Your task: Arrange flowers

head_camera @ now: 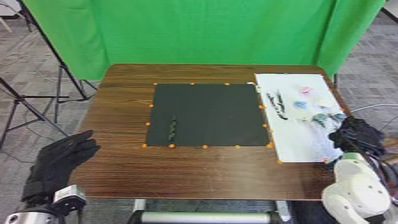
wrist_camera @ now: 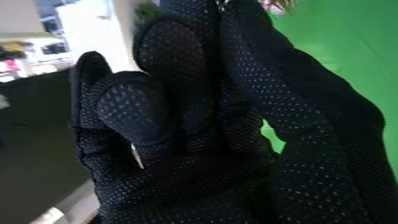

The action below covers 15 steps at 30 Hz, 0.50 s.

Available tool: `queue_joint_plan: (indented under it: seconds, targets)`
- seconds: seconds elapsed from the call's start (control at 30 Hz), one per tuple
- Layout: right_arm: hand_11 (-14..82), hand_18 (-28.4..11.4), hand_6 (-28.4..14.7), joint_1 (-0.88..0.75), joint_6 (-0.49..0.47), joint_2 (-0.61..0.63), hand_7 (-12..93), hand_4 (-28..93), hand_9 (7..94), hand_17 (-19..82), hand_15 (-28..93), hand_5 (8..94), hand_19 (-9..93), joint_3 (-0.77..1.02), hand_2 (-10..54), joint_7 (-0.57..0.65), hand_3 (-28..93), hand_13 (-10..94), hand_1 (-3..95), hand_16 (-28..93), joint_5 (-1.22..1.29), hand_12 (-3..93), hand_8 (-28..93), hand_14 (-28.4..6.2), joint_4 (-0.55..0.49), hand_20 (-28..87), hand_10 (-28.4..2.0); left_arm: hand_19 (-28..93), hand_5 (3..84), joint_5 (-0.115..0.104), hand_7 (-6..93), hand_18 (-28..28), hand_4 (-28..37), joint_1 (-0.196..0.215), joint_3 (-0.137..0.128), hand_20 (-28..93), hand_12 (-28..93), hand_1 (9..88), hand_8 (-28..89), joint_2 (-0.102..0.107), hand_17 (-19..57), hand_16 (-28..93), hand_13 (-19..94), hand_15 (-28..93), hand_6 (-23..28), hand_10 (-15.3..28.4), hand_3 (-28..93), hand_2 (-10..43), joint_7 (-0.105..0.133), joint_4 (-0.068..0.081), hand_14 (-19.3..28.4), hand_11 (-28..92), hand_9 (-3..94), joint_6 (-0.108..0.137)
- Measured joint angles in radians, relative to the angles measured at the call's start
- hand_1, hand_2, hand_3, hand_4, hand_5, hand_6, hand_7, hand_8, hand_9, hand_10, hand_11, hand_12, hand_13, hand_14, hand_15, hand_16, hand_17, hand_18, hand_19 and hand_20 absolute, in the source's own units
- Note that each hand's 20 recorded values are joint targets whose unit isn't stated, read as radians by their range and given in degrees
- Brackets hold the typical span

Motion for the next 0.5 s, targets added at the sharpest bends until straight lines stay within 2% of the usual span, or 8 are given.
queue_joint_plan:
  seconds: [0.27, 0.5]
  targets:
    - [49.3, -28.4, -3.9, 0.188, 0.014, 0.040, 20, -28, 82.3, 27, 76, 87.1, 87, -0.192, -8.6, -0.039, 79, 72, 51.8, 26, 0.000, 30.2, 15, -14.0, -0.063, 17, -14.3, 62, 50.7, -0.003, 14.9, 22.7, -10.6, 0.009, -0.006, 17, 11, 30.1, -8, 0.004, -6.8, -12, 31, 63, 16.0, 22.9, 79, 6.2, 0.004, 0.000, 28.4, 41, 42.3, 0.003]
    - [49.3, -28.4, -4.0, 0.424, -0.003, 0.001, 20, -28, 82.5, 27, 76, 87.5, 88, -0.442, -9.0, -0.087, 79, 72, 51.7, 27, 0.002, 30.2, 15, -14.2, -0.062, 17, -14.3, 62, 50.7, -0.002, 14.9, 22.7, -10.5, 0.007, -0.006, 17, 11, 30.1, -8, 0.005, -6.8, -12, 31, 63, 16.0, 22.9, 79, 6.1, -0.001, -0.001, 28.4, 41, 42.3, 0.003]
